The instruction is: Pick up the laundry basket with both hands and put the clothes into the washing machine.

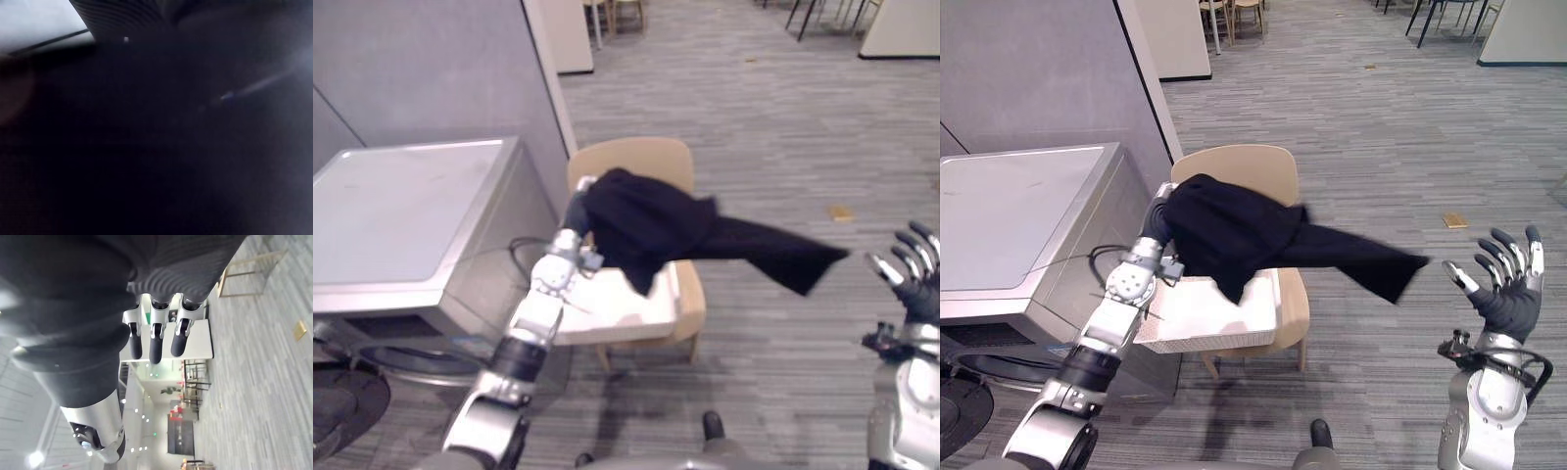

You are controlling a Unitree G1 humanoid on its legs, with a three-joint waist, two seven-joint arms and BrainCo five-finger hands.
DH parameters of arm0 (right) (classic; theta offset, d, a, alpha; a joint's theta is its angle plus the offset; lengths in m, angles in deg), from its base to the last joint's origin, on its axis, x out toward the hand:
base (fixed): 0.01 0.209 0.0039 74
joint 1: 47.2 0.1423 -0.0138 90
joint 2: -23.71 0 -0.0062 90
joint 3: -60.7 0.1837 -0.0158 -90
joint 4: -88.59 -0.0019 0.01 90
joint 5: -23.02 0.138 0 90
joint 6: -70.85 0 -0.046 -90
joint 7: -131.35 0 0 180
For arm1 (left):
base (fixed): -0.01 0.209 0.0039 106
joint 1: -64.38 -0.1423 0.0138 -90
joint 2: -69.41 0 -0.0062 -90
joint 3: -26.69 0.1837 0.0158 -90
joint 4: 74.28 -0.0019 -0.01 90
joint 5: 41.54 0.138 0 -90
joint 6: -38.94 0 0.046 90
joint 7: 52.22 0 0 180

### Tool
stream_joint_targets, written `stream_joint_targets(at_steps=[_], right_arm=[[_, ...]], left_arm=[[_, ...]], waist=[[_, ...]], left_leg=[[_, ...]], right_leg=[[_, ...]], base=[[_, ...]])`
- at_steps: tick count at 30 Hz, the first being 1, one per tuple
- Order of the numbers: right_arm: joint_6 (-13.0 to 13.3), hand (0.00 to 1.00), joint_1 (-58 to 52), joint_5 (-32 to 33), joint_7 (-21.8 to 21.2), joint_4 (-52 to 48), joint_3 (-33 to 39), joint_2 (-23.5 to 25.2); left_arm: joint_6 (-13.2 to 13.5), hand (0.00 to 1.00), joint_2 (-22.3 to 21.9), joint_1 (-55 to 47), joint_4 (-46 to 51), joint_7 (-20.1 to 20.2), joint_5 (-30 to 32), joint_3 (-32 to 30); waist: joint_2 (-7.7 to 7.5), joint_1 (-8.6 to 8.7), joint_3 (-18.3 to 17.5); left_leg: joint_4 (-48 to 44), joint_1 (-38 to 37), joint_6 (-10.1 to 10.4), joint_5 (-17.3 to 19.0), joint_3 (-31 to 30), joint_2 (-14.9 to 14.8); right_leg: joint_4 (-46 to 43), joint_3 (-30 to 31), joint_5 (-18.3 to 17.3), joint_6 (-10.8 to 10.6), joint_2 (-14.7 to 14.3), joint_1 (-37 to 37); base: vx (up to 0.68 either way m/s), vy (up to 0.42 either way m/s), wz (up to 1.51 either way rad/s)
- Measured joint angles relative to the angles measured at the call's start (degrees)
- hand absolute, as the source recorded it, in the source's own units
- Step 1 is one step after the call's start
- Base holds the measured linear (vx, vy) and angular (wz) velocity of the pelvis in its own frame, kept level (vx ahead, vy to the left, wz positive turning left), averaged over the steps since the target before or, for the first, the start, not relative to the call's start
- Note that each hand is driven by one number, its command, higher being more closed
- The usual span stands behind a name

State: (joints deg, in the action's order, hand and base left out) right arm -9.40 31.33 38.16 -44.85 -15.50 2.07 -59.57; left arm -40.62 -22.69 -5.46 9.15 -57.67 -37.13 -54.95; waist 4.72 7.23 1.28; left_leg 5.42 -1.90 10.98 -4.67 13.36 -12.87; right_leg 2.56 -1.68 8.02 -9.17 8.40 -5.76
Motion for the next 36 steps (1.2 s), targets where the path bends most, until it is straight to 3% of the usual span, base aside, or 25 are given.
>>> stream_joint_targets(at_steps=[7, 12, 14, 17, 23, 30, 36], right_arm=[[0.0, 0.0, -5.9, 0.2, -0.1, 3.7, -0.2, 8.7], [-0.1, 0.0, -11.0, 1.4, -0.4, 5.1, -5.7, 13.8], [-0.1, 0.0, -13.3, 2.7, -0.7, 6.7, -9.1, 14.9], [-0.2, 0.0, -15.6, 4.0, -1.8, 8.5, -13.1, 15.5], [-1.2, 0.0, -15.8, 4.5, -2.9, 18.5, -14.5, 15.3], [-2.8, 0.0, -12.2, 2.0, -2.4, 42.2, -15.6, 12.2], [-3.4, 0.0, -10.0, 2.1, -1.3, 58.0, -11.6, 11.1]], left_arm=[[0.0, 1.0, -3.5, -12.0, 5.8, 0.2, 0.9, -2.3], [0.0, 1.0, -7.6, -24.4, 7.6, 1.8, 0.9, -0.2], [0.0, 1.0, -9.1, -30.2, 8.8, 3.2, 0.7, 2.5], [0.0, 1.0, -10.9, -36.6, 8.9, 5.6, -2.4, 3.6], [-0.1, 1.0, -11.5, -42.6, 9.0, 8.8, -7.6, 5.1], [-0.1, 1.0, -10.5, -45.2, 4.2, 8.9, -8.5, 4.6], [-0.3, 1.0, -10.4, -47.1, -9.3, 7.6, -9.3, -2.7]], waist=[[0.37, -0.21, -0.3], [1.0, -0.42, -1.1], [0.9, -1.58, -2.2], [0.68, -2.94, -3.0], [0.25, -5.18, -3.3], [-0.5, -5.22, -3.6], [-1.72, -5.91, -3.7]], left_leg=[[0.0, -0.7, 0.0, 0.0, 0.2, 0.0], [0.0, -1.0, -0.4, 0.7, 0.1, -0.2], [0.0, -1.1, -0.4, 0.8, -0.5, -0.2], [0.0, -1.1, -0.5, 0.9, -1.5, -0.2], [0.3, -0.8, -0.5, 0.9, -3.2, -0.1], [0.0, -0.4, -0.9, 0.6, -6.5, 0.0], [-0.1, -0.9, -1.0, 0.5, -9.3, 0.4]], right_leg=[[-0.1, 0.0, -0.1, -0.2, 0.0, 0.6], [-0.4, -0.9, -0.7, -0.4, 0.1, 1.8], [-0.5, -1.6, -1.2, -0.4, 0.2, 2.3], [-0.6, -2.9, -1.5, -0.5, 0.5, 3.3], [-0.6, -4.9, -2.1, -0.7, 0.8, 4.5], [-1.0, -7.9, -3.6, -0.7, 1.0, 6.5], [-3.3, -10.8, -6.2, -0.8, 1.7, 8.2]], base=[[0.0, 0.0, 0.0], [-0.01, 0.003, 0.09], [0.0, 0.007, 0.15], [0.0, 0.007, 0.2], [-0.01, 0.005, 0.19], [0.01, 0.005, 0.24], [0.05, 0.003, 0.28]])
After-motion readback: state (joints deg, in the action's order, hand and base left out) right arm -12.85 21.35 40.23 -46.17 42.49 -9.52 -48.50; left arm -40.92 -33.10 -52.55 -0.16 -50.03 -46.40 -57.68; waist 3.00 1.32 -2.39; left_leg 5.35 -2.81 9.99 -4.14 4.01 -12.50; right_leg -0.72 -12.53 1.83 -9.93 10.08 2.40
